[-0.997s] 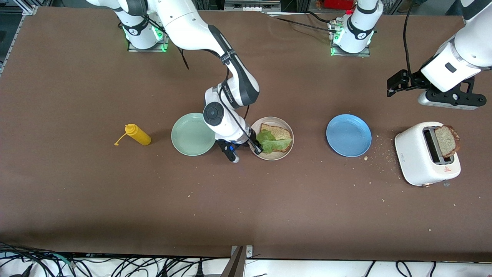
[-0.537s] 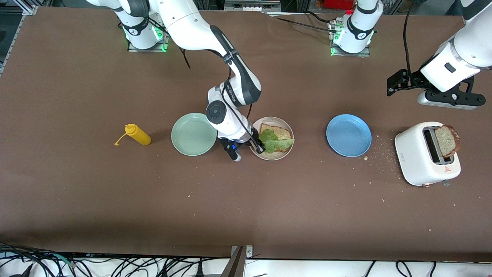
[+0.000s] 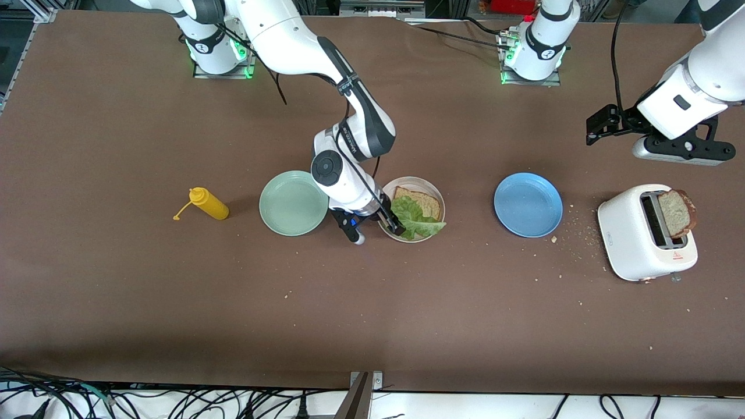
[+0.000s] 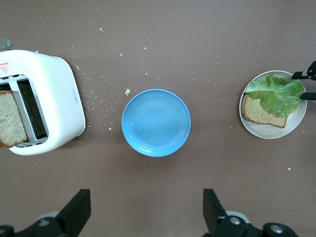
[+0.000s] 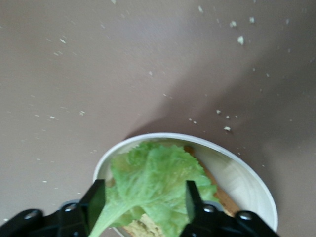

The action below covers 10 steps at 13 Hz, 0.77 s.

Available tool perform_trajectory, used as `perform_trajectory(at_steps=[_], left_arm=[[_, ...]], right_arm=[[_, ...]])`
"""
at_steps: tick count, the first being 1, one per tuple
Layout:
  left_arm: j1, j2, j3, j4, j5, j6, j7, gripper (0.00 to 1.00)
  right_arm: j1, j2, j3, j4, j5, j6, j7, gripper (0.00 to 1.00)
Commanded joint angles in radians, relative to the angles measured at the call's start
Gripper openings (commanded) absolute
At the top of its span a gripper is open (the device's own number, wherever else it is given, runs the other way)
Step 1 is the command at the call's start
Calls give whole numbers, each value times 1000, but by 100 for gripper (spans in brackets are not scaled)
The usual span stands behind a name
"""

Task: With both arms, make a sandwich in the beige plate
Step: 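Release the lettuce onto the bread on the beige plate, then withdraw the right gripper while the left gripper lowers toward the toaster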

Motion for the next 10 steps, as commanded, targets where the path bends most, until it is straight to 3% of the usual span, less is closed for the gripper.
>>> perform_trajectory(at_steps=[1, 4, 10], left_arm=[[11, -19, 2, -16, -27, -7, 22, 100], [11, -19, 2, -16, -27, -7, 18, 100], [11, -13, 2, -16, -27, -7, 15, 100]], right_arm=[[6, -72, -99, -7, -50, -174, -8, 99], [3, -149, -207, -7, -84, -338, -173, 99], [6, -169, -579, -2, -83, -688, -828, 99]])
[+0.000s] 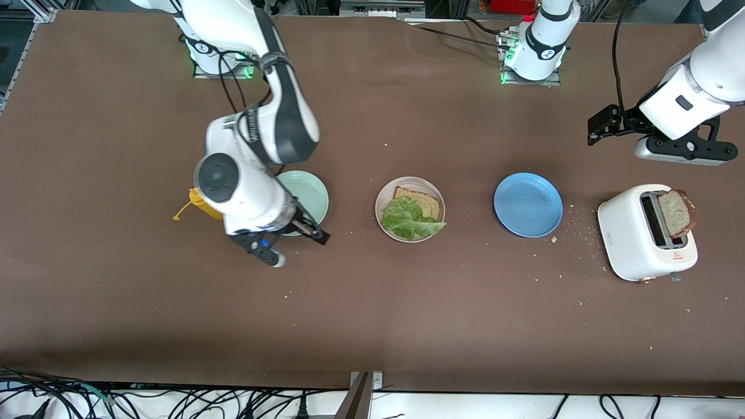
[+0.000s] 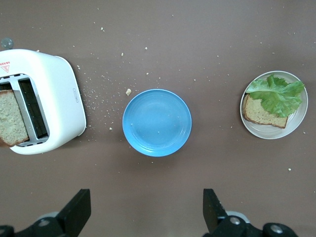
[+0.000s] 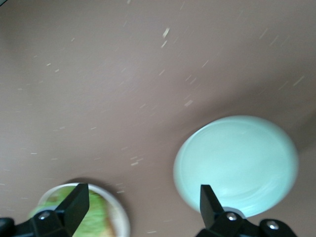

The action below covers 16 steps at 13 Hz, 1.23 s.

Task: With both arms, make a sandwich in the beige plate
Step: 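Withdraw the right gripper while the left gripper lowers toward the toaster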

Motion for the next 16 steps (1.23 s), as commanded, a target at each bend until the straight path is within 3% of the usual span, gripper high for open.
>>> perform_trajectory(at_steps=[1, 3, 7, 13, 16], left_arm=[[7, -9, 2, -16, -27, -6, 12, 100], [7, -4, 4, -11, -27, -9, 12, 100], [7, -4, 2, 12, -27, -55, 16, 100], [7, -4, 2, 13, -27, -80, 12, 100], [9, 19, 5, 15, -15, -66, 13, 100]], right_arm=[[16, -14, -156, -14, -10, -127, -322, 99], [17, -14, -262, -15, -8, -204, -540, 99], [33, -16, -423, -15, 7, -364, -780, 100], [34, -32, -439, -15, 10, -372, -841, 100], [22, -75, -401, -18, -4, -373, -849, 100]])
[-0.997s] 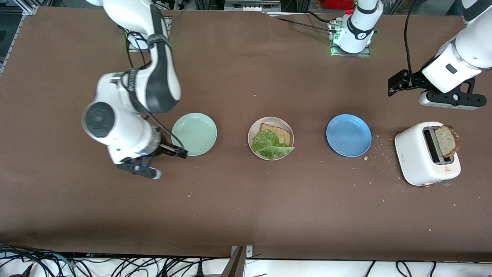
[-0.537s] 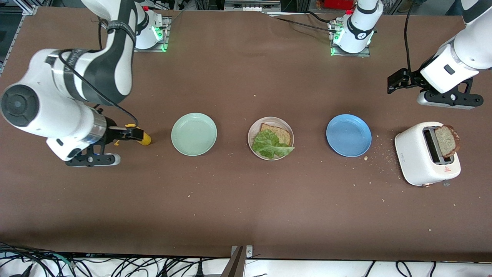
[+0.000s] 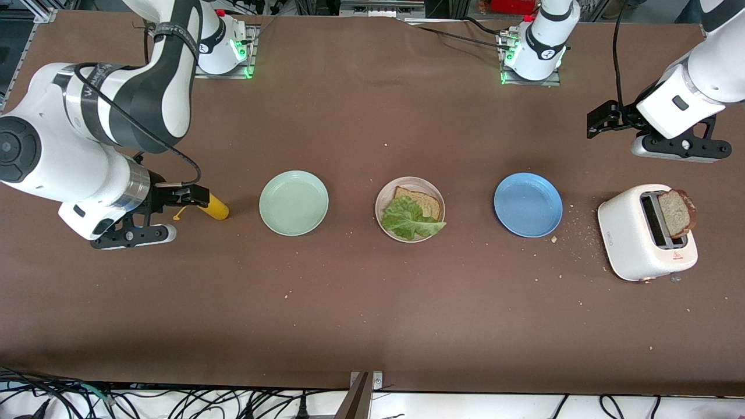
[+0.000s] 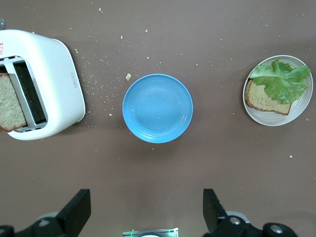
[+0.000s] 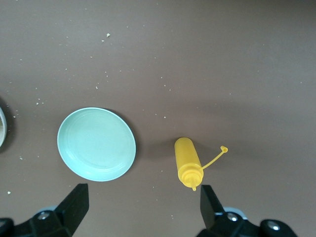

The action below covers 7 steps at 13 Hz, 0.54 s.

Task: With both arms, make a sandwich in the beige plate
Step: 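Withdraw the right gripper while the left gripper lowers toward the toaster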

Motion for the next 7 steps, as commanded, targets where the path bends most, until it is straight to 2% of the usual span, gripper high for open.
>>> perform_trajectory(at_steps=[1, 3, 5, 7], left_arm=[[9, 25, 8, 19, -12, 25, 16, 100], [36, 74, 16, 47, 8, 78, 27, 100], [91, 161, 17, 106, 68, 133, 47, 100], [130, 264, 23, 203, 68, 155, 110, 100]], right_arm=[[-10, -63, 48, -19, -13, -19, -14, 100], [-79, -109, 165, -16, -76, -19, -6, 100], [-196, -180, 372, -18, -209, 10, -3, 100], [-325, -250, 567, -18, -343, 44, -1, 100]])
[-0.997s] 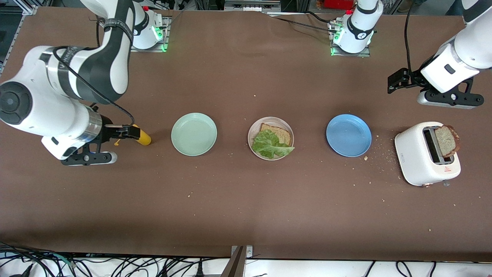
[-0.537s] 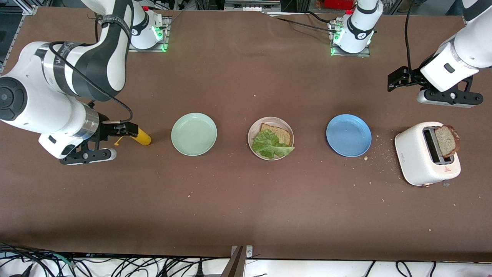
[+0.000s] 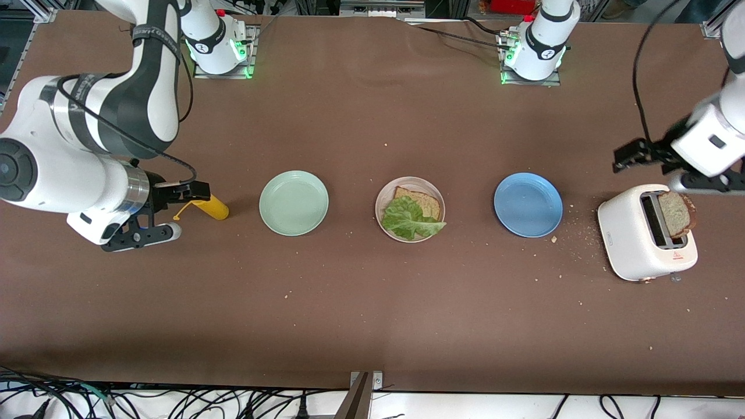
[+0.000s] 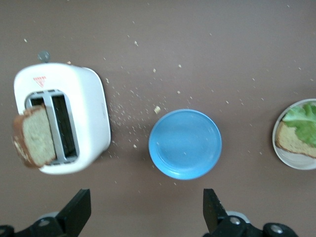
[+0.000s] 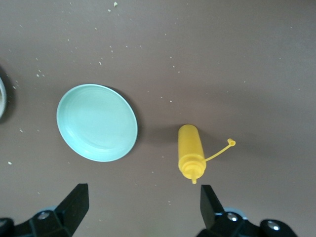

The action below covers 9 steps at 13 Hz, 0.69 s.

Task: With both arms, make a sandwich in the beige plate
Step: 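Withdraw the right gripper while the left gripper lowers toward the toaster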

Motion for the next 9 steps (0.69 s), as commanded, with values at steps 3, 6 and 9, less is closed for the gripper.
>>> perform_trajectory(at_steps=[3, 6, 9], left_arm=[[99, 205, -4, 176, 29, 76, 100, 100], [180, 259, -4, 175, 26, 144, 148, 100], [247, 299, -4, 158, 29, 246, 237, 100]], right_arm=[[-317, -201, 458, -24, -293, 26, 0, 100], [-452, -310, 633, -109, -413, 73, 0, 100], [-530, -404, 735, -235, -476, 171, 0, 100]])
